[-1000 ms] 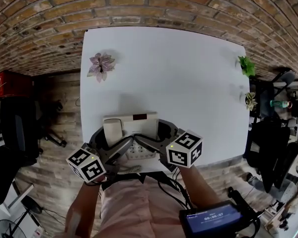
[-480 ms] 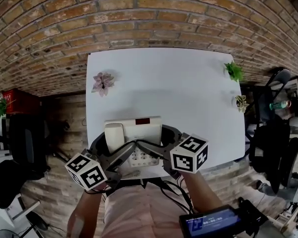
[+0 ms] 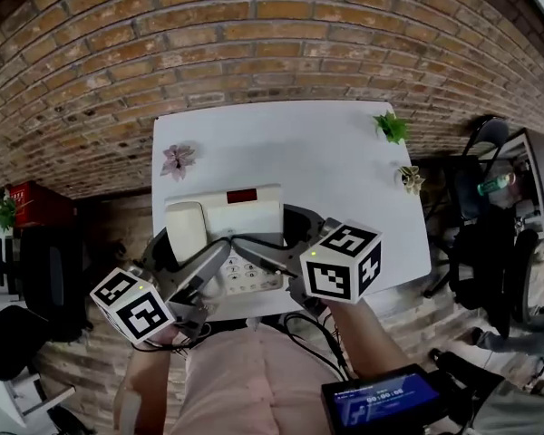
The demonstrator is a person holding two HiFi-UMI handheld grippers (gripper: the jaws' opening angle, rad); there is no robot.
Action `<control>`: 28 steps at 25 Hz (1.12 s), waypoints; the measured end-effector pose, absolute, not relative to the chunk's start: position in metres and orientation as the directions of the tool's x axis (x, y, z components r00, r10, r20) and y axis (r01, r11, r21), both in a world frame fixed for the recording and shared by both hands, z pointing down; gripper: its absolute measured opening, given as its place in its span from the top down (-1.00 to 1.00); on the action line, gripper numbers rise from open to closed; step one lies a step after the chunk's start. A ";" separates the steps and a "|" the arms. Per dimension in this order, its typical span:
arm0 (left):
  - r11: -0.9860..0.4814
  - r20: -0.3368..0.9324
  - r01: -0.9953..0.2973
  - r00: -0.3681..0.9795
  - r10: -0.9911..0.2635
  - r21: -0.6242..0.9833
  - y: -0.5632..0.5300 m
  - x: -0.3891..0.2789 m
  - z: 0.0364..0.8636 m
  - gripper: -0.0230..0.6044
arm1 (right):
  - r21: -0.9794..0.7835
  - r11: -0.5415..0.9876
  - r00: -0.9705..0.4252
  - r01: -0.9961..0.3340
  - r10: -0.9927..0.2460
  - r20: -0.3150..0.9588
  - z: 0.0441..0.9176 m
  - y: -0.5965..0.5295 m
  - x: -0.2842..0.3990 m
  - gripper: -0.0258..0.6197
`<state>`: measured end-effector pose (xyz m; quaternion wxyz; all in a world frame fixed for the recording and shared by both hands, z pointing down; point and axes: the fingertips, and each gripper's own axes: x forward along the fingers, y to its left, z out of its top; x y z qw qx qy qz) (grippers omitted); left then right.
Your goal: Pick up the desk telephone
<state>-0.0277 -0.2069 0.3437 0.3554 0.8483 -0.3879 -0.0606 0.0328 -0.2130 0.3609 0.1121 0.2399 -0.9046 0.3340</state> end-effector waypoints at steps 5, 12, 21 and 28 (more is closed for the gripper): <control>-0.477 0.135 -0.614 0.691 -0.710 0.629 -0.206 -0.020 0.308 -0.47 | -0.512 0.692 -0.861 -0.508 -0.387 0.331 0.324 -0.213 0.040 -0.14; -0.492 0.114 -0.609 0.692 -0.713 0.622 -0.200 -0.012 0.292 -0.47 | -0.492 0.706 -0.860 -0.509 -0.402 0.314 0.306 -0.208 0.049 -0.14; -0.487 0.116 -0.617 0.684 -0.720 0.618 -0.195 -0.009 0.288 -0.47 | -0.492 0.713 -0.866 -0.499 -0.400 0.300 0.302 -0.203 0.052 -0.14; -0.484 0.125 -0.624 0.681 -0.721 0.613 -0.193 -0.005 0.288 -0.47 | -0.497 0.713 -0.869 -0.495 -0.399 0.294 0.303 -0.201 0.056 -0.14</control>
